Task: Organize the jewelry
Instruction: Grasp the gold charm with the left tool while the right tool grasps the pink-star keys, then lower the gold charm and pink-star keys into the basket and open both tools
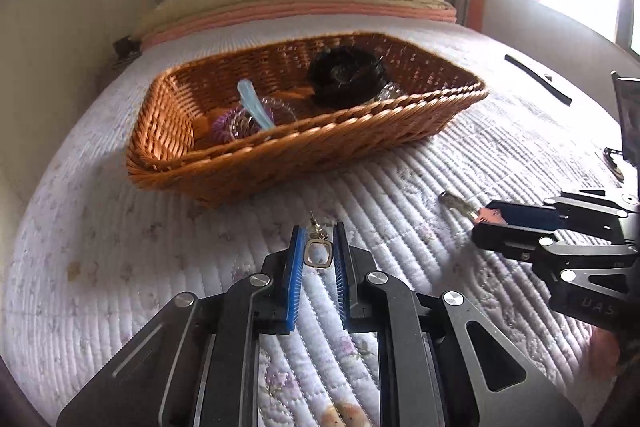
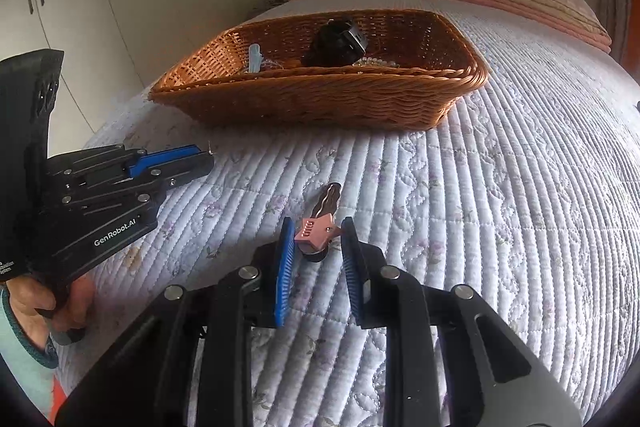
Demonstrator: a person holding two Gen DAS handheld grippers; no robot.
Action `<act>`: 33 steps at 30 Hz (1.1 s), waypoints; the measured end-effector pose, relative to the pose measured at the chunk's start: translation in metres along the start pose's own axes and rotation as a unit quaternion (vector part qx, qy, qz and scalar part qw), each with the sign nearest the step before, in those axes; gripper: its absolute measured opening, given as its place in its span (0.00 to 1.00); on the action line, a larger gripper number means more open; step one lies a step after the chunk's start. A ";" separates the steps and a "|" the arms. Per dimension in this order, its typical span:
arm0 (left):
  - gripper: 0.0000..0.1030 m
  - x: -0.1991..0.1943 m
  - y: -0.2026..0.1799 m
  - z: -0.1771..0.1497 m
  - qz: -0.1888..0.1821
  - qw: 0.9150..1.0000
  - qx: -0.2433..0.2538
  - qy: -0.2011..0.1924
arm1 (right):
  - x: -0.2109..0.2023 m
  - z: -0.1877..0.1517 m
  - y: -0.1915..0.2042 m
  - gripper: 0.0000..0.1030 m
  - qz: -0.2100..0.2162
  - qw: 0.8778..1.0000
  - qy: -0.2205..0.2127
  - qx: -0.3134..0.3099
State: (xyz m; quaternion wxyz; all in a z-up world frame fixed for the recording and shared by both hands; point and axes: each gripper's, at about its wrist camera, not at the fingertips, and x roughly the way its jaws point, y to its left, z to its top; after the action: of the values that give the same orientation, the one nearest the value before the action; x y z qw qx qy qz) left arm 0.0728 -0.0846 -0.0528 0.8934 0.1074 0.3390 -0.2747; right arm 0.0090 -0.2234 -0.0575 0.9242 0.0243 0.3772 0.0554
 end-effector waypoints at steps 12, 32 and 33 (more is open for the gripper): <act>0.12 -0.018 -0.006 0.001 -0.010 0.999 0.001 -0.044 | -0.017 -0.002 -0.001 0.20 0.018 0.999 -0.029 0.002; 0.12 -0.044 0.004 0.010 -0.054 0.994 -0.029 -0.095 | -0.059 0.003 0.001 0.20 0.038 0.996 -0.086 0.002; 0.12 -0.045 0.005 0.012 -0.058 0.993 -0.030 -0.094 | -0.064 0.006 0.002 0.20 0.039 0.995 -0.094 0.002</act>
State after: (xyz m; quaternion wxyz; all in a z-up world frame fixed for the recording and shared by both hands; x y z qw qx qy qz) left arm 0.0543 -0.0665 -0.0137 0.9066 0.0348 0.2675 -0.3246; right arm -0.0323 -0.2295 -0.0083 0.9526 0.0463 0.2873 0.0883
